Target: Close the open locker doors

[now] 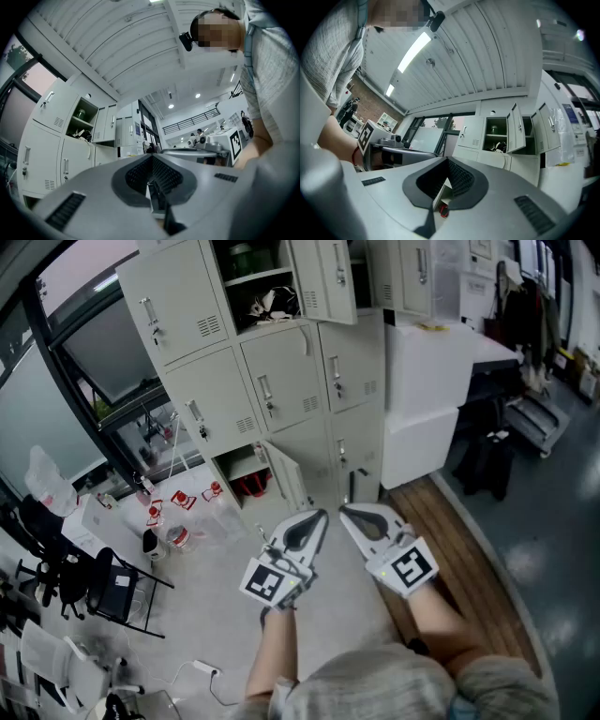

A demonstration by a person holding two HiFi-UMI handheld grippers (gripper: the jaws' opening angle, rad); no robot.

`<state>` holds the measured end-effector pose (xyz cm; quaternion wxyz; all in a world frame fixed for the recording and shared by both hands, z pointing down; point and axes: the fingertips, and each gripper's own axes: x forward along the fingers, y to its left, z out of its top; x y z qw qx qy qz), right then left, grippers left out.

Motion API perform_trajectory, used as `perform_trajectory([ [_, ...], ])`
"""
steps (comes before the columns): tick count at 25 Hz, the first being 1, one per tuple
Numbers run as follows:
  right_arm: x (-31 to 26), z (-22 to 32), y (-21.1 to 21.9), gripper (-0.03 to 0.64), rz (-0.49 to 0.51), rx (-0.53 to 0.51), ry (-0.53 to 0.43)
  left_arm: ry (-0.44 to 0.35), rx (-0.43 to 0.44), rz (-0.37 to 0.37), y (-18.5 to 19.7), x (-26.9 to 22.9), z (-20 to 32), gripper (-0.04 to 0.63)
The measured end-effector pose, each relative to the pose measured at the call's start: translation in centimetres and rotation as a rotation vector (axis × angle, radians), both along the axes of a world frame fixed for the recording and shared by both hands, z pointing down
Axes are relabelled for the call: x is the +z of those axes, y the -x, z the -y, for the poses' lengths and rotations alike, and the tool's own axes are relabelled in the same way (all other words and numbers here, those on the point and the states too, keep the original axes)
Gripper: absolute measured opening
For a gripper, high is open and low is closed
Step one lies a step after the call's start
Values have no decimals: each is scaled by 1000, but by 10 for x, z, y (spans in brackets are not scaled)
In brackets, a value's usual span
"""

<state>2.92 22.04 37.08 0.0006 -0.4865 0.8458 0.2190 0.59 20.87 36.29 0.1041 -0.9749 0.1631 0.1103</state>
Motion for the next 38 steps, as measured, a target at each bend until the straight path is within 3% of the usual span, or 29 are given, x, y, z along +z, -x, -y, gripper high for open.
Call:
perform_trajectory([
  [17,10,11,0,3,46,-41,65,12,14,9,-2,5,6,2],
  [24,-1,23,-4,3,25,-5,69,6,18,-2,0,-4,17,0],
  [38,-45,90,-61,6,58,15,33,-64,60,10,-50,-37,82,2],
])
